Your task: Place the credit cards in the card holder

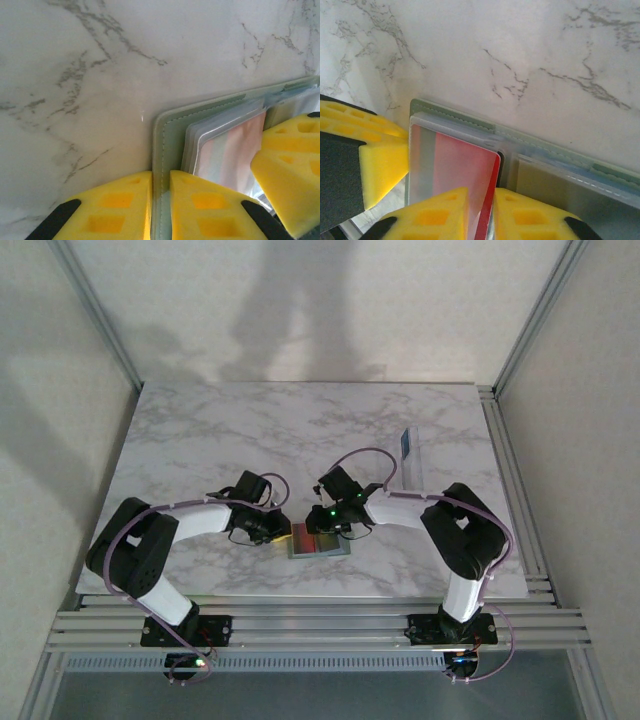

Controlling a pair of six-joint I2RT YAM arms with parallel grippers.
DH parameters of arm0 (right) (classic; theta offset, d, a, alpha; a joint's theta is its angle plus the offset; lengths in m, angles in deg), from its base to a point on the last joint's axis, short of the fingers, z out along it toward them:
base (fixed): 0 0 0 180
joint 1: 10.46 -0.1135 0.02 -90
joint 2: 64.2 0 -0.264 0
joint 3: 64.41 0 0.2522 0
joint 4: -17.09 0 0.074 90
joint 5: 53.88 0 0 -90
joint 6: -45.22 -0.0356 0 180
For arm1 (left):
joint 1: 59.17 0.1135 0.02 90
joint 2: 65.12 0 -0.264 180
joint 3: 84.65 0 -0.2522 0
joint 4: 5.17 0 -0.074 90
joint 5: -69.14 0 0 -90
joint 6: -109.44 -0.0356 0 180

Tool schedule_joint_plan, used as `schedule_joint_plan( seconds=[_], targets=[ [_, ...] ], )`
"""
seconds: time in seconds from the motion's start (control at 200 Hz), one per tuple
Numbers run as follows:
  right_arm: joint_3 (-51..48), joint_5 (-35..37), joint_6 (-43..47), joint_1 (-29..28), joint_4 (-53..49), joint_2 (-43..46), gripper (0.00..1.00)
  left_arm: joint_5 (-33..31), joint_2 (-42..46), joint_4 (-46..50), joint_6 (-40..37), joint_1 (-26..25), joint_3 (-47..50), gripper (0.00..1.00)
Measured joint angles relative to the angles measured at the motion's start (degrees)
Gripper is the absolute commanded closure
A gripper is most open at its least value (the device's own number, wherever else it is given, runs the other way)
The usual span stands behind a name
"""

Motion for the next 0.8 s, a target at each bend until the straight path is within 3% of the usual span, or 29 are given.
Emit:
schedule_joint_plan(
  seconds=[0.195, 0.355, 0.606, 0.696, 0.731, 0.771, 0.801],
  targets=[
    [-0.2, 0.9, 1.5, -0.2, -2.9, 3.9, 0.64, -0.3, 0.7, -0.1, -0.7, 2.0, 0.0, 0.79],
    [-0.2, 2.4, 3.6, 1.7, -7.4, 11.1, 0.57, -0.9, 4.0, 0.9, -1.2, 3.2, 0.0, 0.66],
    [6.8, 6.1, 9.2, 15.8, -18.4, 20.1, 0.46, -3.9, 8.5, 4.4, -1.4, 4.6, -2.8, 0.39],
    [11.8, 8.6, 11.5, 21.4, -22.2, 20.2, 0.35, -6.1, 10.2, 5.1, -1.3, 4.7, -4.3, 0.36],
    [14.2, 9.9, 12.7, 23.3, -24.0, 19.7, 0.25, -7.0, 11.1, 5.4, -1.3, 4.8, -4.9, 0.36],
    [16.7, 11.3, 13.7, 25.0, -25.7, 19.0, 0.03, -8.0, 11.8, 6.0, -1.3, 4.8, -5.7, 0.36],
    [18.8, 12.5, 14.3, 26.3, -27.0, 18.2, 0.01, -8.9, 12.3, 6.4, -1.3, 4.8, -6.3, 0.36]
  ],
)
